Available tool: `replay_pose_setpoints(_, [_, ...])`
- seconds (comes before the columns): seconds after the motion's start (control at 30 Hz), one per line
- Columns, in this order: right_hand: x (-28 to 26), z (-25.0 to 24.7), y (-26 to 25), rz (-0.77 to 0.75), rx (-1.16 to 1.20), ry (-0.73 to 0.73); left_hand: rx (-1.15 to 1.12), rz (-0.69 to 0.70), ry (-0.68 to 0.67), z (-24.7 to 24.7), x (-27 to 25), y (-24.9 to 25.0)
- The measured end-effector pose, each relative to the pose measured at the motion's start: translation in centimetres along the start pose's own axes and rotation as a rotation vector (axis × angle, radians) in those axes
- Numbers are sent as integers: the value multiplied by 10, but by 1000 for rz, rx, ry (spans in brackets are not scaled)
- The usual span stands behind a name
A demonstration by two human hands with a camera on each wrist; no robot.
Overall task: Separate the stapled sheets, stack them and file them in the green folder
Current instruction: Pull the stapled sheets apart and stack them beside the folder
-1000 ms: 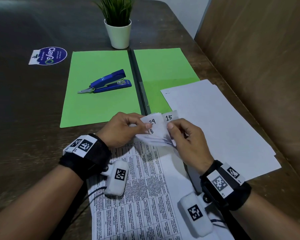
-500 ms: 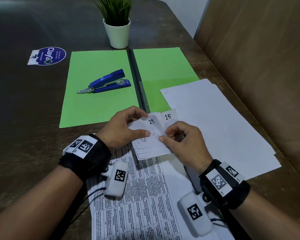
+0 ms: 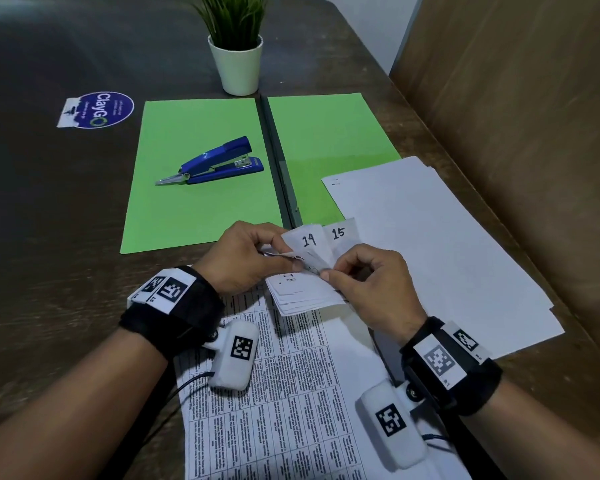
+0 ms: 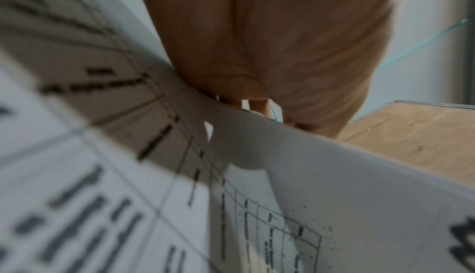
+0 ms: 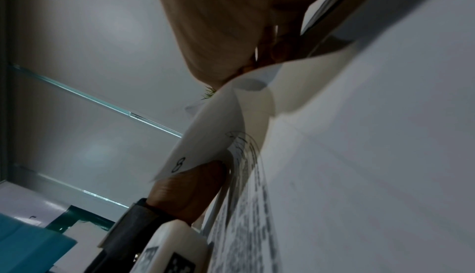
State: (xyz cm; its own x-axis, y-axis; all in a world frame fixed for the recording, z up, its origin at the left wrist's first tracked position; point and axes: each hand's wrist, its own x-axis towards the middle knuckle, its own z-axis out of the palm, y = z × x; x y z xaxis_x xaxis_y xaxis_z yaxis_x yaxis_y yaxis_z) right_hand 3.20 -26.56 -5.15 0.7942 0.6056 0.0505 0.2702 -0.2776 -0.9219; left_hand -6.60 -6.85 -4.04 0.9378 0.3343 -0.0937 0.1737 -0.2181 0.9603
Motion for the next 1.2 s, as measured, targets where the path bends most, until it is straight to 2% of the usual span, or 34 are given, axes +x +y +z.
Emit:
replay_pose_setpoints(0.3, [-2,-1,1,-177,-177,-11,-45,-55,-9,1,-1,5])
replay_pose_setpoints(0.47, [-2,0,2,-248,-148,36,-57,-77,-2,2,-2,8])
replay_pose_setpoints(0.7, [-5,-1,2,-214,-63,38,20,-115,7,1,-1,7])
replay_pose_setpoints(0.9, [-3,0,-6,-106,6,58,46,-103,-32,1,-1,8])
replay_pose_setpoints(1.07, [-2,1,-3,-112,-108,37,82,-52,-38,0,-2,7])
replay_pose_setpoints(1.2, [-2,3,-2,-158,-168,57,46,-76,13,2,1,11])
